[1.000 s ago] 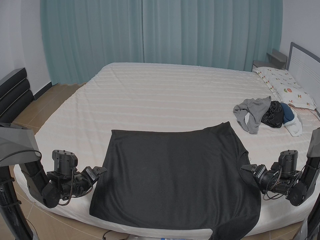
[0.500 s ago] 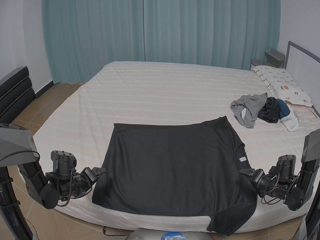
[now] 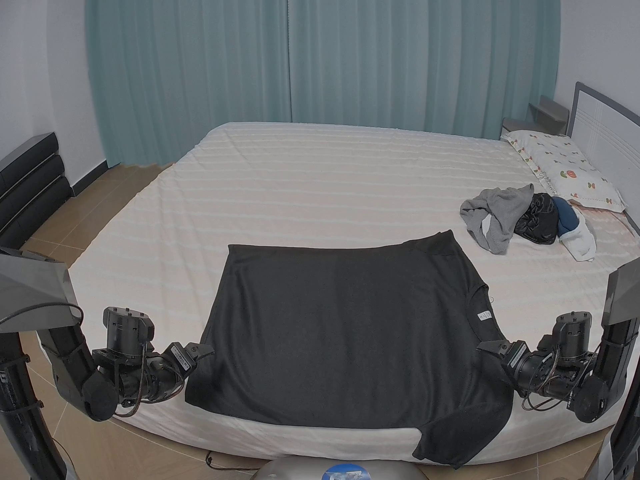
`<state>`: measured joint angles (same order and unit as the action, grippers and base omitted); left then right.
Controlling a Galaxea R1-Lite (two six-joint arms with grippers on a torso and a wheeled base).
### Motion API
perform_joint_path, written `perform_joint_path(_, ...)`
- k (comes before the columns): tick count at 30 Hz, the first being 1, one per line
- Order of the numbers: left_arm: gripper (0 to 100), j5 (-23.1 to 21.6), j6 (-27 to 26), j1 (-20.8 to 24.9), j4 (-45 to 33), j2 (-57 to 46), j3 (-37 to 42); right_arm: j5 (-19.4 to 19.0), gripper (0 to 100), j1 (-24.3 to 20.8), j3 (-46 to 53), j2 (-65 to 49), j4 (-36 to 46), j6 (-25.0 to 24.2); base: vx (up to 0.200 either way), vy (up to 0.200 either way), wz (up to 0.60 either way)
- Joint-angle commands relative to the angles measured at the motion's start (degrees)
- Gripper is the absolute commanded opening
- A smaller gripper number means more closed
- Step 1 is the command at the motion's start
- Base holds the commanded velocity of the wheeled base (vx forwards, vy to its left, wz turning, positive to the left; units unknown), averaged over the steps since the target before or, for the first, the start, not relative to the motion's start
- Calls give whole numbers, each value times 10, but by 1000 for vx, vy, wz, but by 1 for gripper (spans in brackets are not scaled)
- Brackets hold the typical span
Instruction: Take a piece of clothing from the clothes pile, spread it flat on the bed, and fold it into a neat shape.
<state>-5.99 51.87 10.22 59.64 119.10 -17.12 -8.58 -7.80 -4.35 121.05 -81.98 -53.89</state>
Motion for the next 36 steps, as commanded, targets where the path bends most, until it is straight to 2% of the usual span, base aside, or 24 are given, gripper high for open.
perform_joint_path(1, 100, -2, 2, 0, 0, 12, 2, 0, 100, 0, 0, -2, 0, 0, 0, 0, 0)
perform_joint_path(20, 100, -8, 9, 2, 0, -7, 14, 0, 100, 0, 5, -6, -1, 0, -32, 0, 0)
perform_joint_path(28, 100, -9, 5, 6, 0, 0, 14, 0, 100, 1, 5, -6, -1, 0, 0, 0, 0)
perform_joint_path(36, 100, -29, 2, 6, 10, 42, -14, 0, 100, 1, 4, -6, -1, 0, 0, 0, 0)
